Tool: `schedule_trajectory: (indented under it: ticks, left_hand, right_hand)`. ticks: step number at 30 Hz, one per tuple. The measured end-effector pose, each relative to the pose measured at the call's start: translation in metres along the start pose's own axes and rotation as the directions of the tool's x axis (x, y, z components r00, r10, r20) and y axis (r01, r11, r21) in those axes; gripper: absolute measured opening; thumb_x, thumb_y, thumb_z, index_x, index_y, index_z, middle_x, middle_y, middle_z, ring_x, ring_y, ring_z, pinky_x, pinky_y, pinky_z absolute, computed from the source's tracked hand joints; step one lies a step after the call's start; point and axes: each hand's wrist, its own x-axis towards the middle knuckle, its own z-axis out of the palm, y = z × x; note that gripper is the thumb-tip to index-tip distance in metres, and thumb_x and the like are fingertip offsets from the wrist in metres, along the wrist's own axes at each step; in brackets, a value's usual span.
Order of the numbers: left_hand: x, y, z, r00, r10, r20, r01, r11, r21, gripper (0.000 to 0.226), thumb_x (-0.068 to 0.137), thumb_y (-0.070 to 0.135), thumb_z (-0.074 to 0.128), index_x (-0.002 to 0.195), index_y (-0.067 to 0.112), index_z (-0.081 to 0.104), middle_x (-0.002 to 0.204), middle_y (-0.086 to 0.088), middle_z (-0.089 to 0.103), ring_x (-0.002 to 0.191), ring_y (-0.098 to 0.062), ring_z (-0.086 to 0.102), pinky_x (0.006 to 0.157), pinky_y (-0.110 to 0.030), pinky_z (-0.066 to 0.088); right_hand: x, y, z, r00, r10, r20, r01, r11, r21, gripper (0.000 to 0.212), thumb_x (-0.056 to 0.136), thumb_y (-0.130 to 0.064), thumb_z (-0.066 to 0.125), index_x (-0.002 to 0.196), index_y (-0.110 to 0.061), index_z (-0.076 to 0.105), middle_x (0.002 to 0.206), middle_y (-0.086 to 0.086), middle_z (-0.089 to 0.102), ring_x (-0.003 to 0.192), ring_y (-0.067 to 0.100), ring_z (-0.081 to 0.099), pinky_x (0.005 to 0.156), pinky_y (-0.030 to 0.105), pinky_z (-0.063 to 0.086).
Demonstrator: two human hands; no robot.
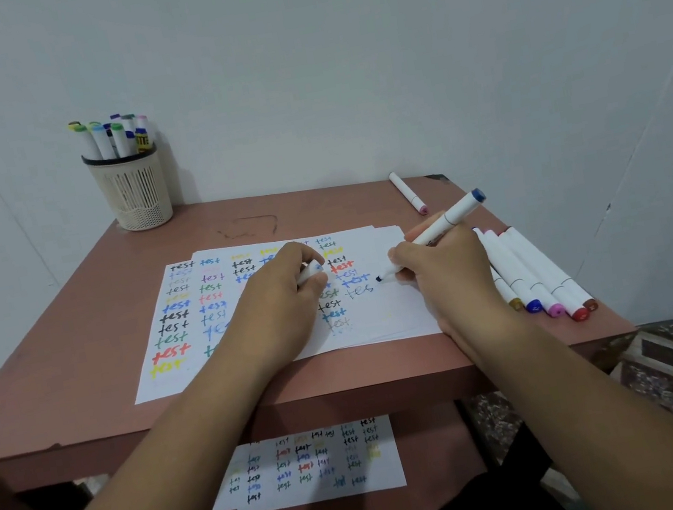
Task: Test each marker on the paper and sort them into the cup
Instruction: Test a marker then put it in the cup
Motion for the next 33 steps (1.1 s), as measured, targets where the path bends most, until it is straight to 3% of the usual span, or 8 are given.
schedule_trajectory:
  ticks: [9,13,20,26,30,33]
  left_hand:
    - [-0.0006,0.0008,-0.0005,1.000,-0.003,-0.003,0.003,1.000,0.003,0.009,0.100,0.026,0.055,0.106,0.030,0.058,0.087,0.012,0.061,0.077,0.001,0.051,0.060,-0.017,0.031]
    - [-0.0006,0.0014,-0.0001,1.000,-0.002,-0.001,0.002,1.000,0.002,0.009,0.100,0.026,0.054,0.107,0.030,0.058,0.089,0.011,0.062,0.079,0.000,0.051,0.061,-0.018,0.032]
    - [-0.0005,0.0011,-0.0001,1.000,-0.002,-0.007,0.002,1.000,-0.001,0.008,0.100,0.026,0.055,0.106,0.031,0.058,0.087,0.012,0.060,0.077,0.002,0.051,0.060,-0.015,0.031]
    - [-0.0002,0.0008,0.0003,1.000,-0.009,-0.004,0.009,1.000,-0.001,0.008,0.100,0.026,0.055,0.106,0.030,0.059,0.087,0.012,0.059,0.077,-0.001,0.051,0.061,-0.021,0.032]
    - [-0.0004,0.0008,0.0002,1.000,-0.009,0.000,0.009,1.000,0.001,0.008,0.100,0.026,0.055,0.106,0.031,0.058,0.089,0.011,0.060,0.080,0.000,0.052,0.061,-0.020,0.032]
    - [-0.0015,0.0008,-0.0004,1.000,-0.003,-0.003,0.003,1.000,-0.003,0.010,0.100,0.025,0.056,0.106,0.032,0.059,0.090,0.011,0.061,0.082,0.000,0.052,0.063,-0.018,0.033]
  right_hand:
    - [0.0016,0.0028,0.0026,1.000,0.014,0.021,-0.013,0.999,-0.034,0.020,0.076,-0.006,0.076,0.076,-0.020,0.062,0.058,-0.010,0.063,0.062,0.016,0.066,0.076,0.063,0.062]
    - [-0.0002,0.0005,0.0006,0.999,0.016,0.034,-0.014,0.999,-0.049,0.030,0.075,-0.004,0.072,0.062,-0.029,0.063,0.055,-0.009,0.060,0.060,0.018,0.062,0.074,0.061,0.061]
    - [0.0003,-0.0019,0.0010,1.000,0.022,-0.015,-0.022,1.000,0.014,0.024,0.076,0.002,0.071,0.067,-0.016,0.059,0.058,-0.001,0.060,0.058,0.019,0.061,0.067,0.041,0.056]
    - [-0.0014,0.0010,0.0027,0.999,0.020,0.039,-0.018,0.998,-0.052,0.024,0.072,-0.011,0.074,0.066,-0.033,0.066,0.058,-0.008,0.063,0.063,0.021,0.065,0.075,0.058,0.061]
    - [0.0001,0.0019,0.0022,1.000,0.004,-0.008,-0.005,0.998,-0.068,0.016,0.073,-0.009,0.071,0.074,-0.021,0.061,0.056,-0.009,0.059,0.058,0.018,0.061,0.065,0.044,0.057]
    - [0.0006,0.0016,0.0005,0.999,0.019,-0.042,-0.021,0.999,-0.044,0.015,0.077,-0.005,0.072,0.079,-0.015,0.061,0.061,-0.006,0.060,0.059,0.015,0.063,0.067,0.046,0.061]
